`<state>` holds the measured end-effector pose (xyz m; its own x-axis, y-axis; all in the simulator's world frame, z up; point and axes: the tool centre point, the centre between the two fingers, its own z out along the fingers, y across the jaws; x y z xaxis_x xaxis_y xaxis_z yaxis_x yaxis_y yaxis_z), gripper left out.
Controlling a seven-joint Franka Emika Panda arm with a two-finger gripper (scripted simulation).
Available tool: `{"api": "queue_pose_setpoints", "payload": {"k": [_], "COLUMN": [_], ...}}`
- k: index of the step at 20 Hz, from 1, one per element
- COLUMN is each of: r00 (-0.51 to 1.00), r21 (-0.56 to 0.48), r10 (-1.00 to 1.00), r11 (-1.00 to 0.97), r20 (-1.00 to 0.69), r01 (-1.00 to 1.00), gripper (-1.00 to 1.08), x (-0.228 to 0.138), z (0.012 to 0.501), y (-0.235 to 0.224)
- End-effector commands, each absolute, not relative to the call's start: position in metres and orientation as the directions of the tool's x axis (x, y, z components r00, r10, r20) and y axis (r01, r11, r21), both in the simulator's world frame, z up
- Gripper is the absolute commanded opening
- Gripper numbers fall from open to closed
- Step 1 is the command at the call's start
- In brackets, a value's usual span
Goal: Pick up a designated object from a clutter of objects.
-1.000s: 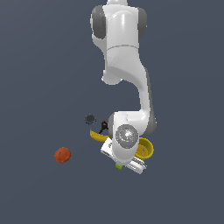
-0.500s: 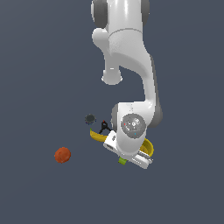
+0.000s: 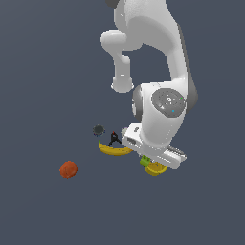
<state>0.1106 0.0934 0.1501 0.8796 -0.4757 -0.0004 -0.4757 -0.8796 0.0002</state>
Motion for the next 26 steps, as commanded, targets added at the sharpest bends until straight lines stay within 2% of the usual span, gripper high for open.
{"api": "queue_pose_setpoints", "payload": {"k": [1,15,26], "r00": [0.88,0.88,0.88], "r21": [0.0,0.001,0.0], "r10": [-0.476,-0.476,-0.476], "r11": [-0.88,-0.88,-0.88], "r20": [0.0,0.001,0.0], "r01": [-0.476,-0.476,-0.476], "gripper": [-1.0,-1.0,-1.0], "x": [0.103,0.071,0.064], "z": [0.178,0.315,0.35], "y": [0.104,0.154,0.168]}}
